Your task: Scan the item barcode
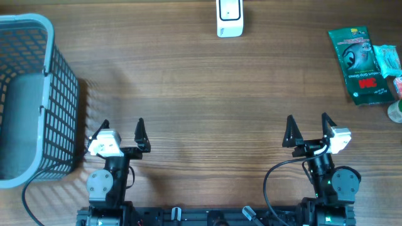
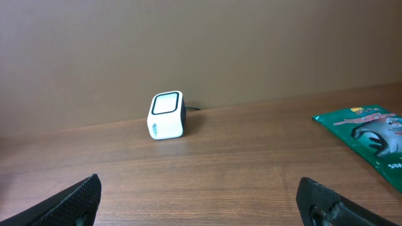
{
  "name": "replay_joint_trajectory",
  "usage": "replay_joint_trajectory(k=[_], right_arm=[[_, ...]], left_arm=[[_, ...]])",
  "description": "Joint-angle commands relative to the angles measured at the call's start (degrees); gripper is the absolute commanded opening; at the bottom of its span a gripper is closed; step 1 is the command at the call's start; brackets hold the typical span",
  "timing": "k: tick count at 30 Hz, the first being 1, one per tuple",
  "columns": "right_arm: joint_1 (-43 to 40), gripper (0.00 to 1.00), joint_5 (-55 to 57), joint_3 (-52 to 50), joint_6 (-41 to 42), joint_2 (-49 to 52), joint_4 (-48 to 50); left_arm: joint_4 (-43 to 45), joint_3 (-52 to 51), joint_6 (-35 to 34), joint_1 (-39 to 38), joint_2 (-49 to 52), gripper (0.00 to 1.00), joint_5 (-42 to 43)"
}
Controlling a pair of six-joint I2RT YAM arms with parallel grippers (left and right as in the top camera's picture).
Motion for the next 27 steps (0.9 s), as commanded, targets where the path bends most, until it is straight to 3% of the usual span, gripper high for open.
replay_joint_trajectory(k=[1, 27], right_arm=[[0.04, 1.00, -0.24, -0.07, -0.96, -0.61, 0.17], [0.04, 1.00, 1.44, -0.07, -1.18, -0.11, 0.00]], left_arm=[[-0.15, -0.46, 2.14, 0.37, -0.59, 1.00, 1.09], [0.02, -0.46, 2.16, 0.37, -0.59, 1.00, 1.03]])
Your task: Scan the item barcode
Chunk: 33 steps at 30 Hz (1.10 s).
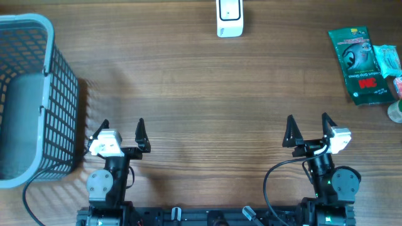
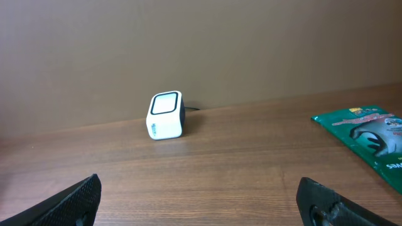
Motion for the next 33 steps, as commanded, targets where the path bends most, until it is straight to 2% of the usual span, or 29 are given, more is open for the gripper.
replay_joint_trajectory(k=[1, 4, 13, 19, 23, 33], right_arm=[[0.04, 1.00, 1.16, -0.07, -0.98, 0.11, 0.00], [0.04, 1.00, 1.01, -0.07, -1.05, 1.07, 0.00], [4.00, 1.00, 0.79, -0.07, -8.85, 1.81, 0.02], [4.00, 0.99, 0.79, -0.07, -8.81, 1.81, 0.02], [4.00, 1.00, 0.79, -0.07, -2.40, 1.81, 0.04], [4.00, 1.00, 0.79, -0.07, -2.27, 1.81, 0.04]], left_arm=[[0.02, -0.46, 1.11, 0.37, -0.61, 1.00, 0.87], [0.00, -0.46, 1.11, 0.37, -0.61, 1.00, 0.87], [0.02, -0.46, 1.11, 0.37, -0.61, 1.00, 0.87], [0.02, -0.46, 1.11, 0.37, -0.61, 1.00, 0.87], [0.02, -0.46, 1.11, 0.37, -0.61, 1.00, 0.87], [0.02, -0.46, 1.11, 0.37, -0.42, 1.00, 0.87]])
